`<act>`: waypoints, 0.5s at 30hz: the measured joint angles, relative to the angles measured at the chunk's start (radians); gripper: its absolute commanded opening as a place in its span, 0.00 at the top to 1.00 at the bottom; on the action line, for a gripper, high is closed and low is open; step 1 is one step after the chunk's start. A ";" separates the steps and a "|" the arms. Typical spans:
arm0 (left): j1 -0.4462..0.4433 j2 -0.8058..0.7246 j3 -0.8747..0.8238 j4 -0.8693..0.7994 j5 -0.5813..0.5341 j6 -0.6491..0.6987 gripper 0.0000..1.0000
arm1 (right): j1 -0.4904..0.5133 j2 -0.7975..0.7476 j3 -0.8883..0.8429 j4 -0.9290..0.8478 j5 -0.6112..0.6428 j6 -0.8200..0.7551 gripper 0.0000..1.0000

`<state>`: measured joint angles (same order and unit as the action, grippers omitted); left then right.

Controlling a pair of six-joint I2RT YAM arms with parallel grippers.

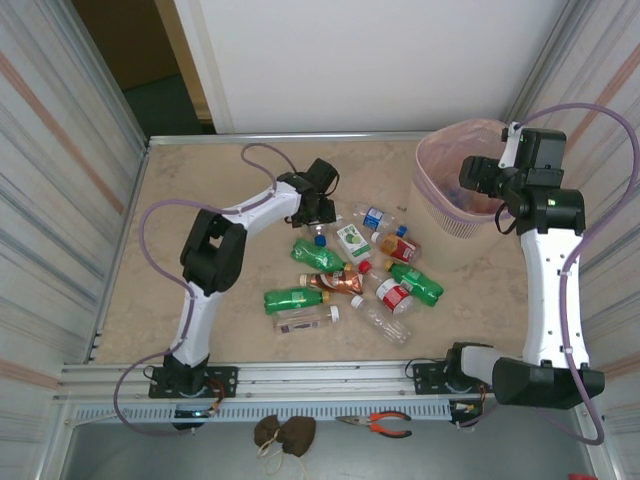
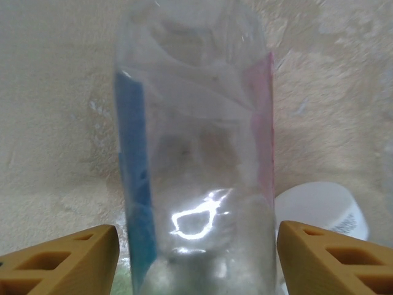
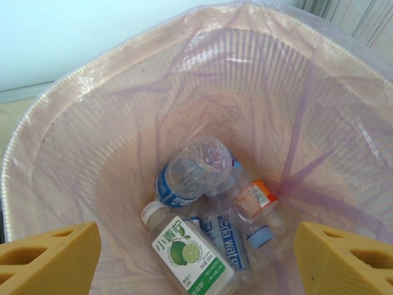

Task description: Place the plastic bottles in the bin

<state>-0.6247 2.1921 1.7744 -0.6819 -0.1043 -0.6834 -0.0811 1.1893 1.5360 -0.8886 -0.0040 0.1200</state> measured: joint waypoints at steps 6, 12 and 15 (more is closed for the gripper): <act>0.015 0.012 0.000 -0.002 0.012 -0.003 0.34 | 0.000 -0.009 -0.014 0.000 -0.001 0.000 0.20; 0.037 0.014 0.000 -0.002 0.022 -0.002 0.32 | 0.000 -0.010 -0.020 0.003 -0.005 0.000 0.20; 0.048 0.019 0.000 -0.002 0.029 -0.002 0.32 | 0.000 -0.010 -0.020 0.006 -0.010 0.000 0.20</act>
<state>-0.5770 2.2116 1.7744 -0.6834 -0.0750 -0.6857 -0.0811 1.1790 1.5162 -0.8825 -0.0139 0.1200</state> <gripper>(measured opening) 0.681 0.805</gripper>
